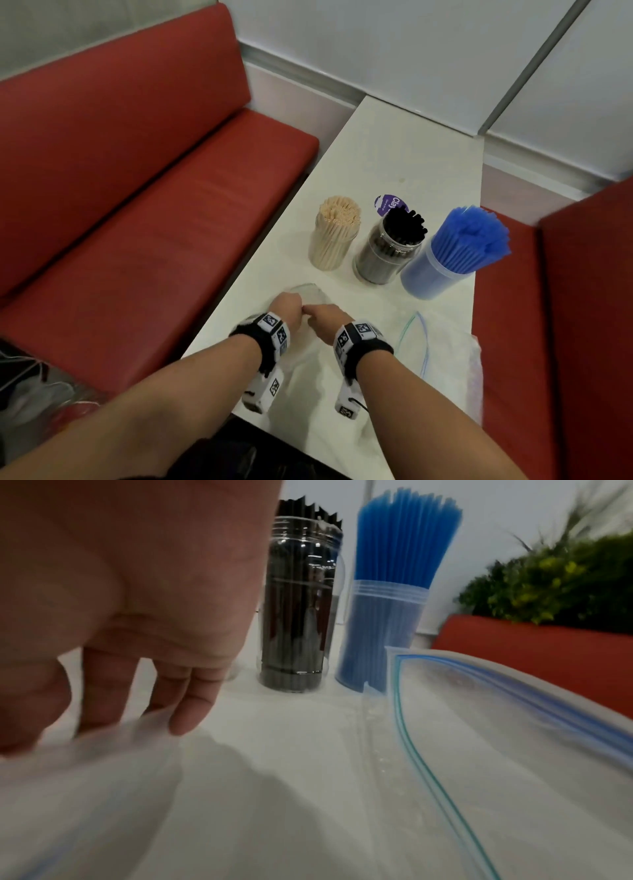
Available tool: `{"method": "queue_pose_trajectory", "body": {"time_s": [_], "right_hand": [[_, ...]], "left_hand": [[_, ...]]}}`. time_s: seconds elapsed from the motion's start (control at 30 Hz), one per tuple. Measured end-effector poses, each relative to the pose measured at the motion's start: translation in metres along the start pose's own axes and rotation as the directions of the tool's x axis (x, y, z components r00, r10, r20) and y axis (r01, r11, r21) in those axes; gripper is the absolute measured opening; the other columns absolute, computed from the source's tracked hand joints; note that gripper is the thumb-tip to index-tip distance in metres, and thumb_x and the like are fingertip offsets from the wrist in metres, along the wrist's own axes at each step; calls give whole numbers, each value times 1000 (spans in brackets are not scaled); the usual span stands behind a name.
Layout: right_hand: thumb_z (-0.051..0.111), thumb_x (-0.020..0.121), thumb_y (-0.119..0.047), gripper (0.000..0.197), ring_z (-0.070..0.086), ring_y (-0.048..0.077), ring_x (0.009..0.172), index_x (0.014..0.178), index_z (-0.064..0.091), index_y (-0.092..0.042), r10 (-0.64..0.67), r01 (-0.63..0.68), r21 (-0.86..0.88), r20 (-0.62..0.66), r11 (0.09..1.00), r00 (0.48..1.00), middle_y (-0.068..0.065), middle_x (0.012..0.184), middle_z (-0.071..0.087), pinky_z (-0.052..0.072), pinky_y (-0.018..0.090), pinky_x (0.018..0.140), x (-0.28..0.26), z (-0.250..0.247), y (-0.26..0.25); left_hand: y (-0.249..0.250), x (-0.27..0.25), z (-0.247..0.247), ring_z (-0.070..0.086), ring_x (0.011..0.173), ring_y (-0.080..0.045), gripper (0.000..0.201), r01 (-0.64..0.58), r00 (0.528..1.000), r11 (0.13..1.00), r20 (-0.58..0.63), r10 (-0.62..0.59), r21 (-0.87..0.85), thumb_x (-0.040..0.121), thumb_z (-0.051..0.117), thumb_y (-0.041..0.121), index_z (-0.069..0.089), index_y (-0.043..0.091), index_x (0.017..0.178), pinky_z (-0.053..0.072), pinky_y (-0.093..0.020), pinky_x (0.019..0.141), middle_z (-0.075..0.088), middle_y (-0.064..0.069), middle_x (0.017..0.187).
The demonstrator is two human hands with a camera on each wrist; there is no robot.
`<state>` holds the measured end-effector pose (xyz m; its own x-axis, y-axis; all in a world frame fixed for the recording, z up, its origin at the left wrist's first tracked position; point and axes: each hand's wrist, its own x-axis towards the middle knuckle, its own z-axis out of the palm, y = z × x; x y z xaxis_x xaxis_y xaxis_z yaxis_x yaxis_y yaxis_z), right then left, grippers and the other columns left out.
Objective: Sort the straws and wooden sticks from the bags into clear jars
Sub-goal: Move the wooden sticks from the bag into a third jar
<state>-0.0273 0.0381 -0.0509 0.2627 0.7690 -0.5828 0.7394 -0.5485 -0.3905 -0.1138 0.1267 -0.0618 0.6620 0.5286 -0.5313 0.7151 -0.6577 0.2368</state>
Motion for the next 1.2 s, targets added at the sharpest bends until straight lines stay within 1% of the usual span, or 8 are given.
{"method": "queue_pose_trajectory", "body": {"time_s": [0.2, 0.27, 0.4, 0.57, 0.7, 0.8, 1.0, 1.2], "right_hand": [[51, 99, -18, 29, 61, 36, 112, 119, 63, -2, 229, -218, 81, -156, 973, 961, 22, 123, 63, 47, 36, 90, 1, 28, 15], [56, 96, -22, 19, 62, 34, 103, 99, 64, -5, 285, -246, 198, -201, 949, 937, 18, 109, 66, 48, 36, 85, 0, 36, 19], [67, 91, -31, 41, 56, 25, 82, 62, 42, -18, 388, -304, 347, -204, 887, 899, 3, 72, 54, 43, 28, 66, -7, 37, 26], [55, 82, 12, 25, 66, 36, 87, 79, 52, -12, 397, -272, 472, -187, 839, 899, 14, 90, 60, 59, 48, 82, -21, 44, 33], [35, 86, 12, 59, 55, 30, 85, 130, 58, -21, 337, -229, 395, -228, 890, 914, 18, 109, 57, 51, 34, 68, -24, 46, 38], [27, 98, 0, 63, 55, 35, 114, 152, 42, -29, 359, -245, 387, -255, 889, 898, 17, 135, 43, 46, 37, 100, -24, 37, 36], [40, 97, -16, 39, 63, 37, 107, 130, 61, -22, 370, -290, 278, -299, 916, 880, 17, 123, 64, 51, 36, 90, -30, 8, 39], [41, 96, -6, 39, 72, 38, 91, 120, 72, -11, 467, -285, 485, -307, 826, 830, 17, 110, 72, 62, 45, 79, -36, -7, 37]], "left_hand": [[-4, 5, 52, 59, 114, -24, 41, 48, 995, 994, -81, -56, -94, 94, 54, 34, 56, 6, 124, 44, -30, 95, 62, -10, 124], [4, 5, 57, 57, 117, -25, 54, 59, 995, 987, -70, -69, -148, 90, 56, 36, 47, 3, 132, 44, -31, 95, 57, -11, 128], [18, 2, 60, 51, 121, -30, 59, 30, 998, 997, -49, -34, -75, 88, 61, 33, 38, 4, 134, 46, -37, 95, 49, -14, 131], [29, -6, 65, 49, 121, -31, 37, -36, 996, 996, -74, 42, 75, 95, 44, 3, 40, 3, 132, 44, -38, 96, 48, -16, 132], [20, -8, 59, 58, 114, -29, 29, -86, 994, 994, -63, 90, 61, 98, 43, 4, 49, 3, 126, 45, -33, 92, 57, -15, 126], [20, -12, 49, 61, 110, -30, 26, -128, 990, 990, -47, 131, 64, 99, 42, 7, 58, 1, 118, 46, -32, 90, 61, -16, 121], [22, -29, 30, 60, 107, -31, 25, -272, 958, 962, -102, 269, -15, 99, 43, 12, 60, 1, 113, 42, -32, 87, 63, -17, 115], [13, -39, 12, 61, 87, -29, 18, -380, 915, 924, -169, 367, -47, 94, 48, 27, 56, 11, 93, 41, -31, 70, 64, -12, 96]]}}
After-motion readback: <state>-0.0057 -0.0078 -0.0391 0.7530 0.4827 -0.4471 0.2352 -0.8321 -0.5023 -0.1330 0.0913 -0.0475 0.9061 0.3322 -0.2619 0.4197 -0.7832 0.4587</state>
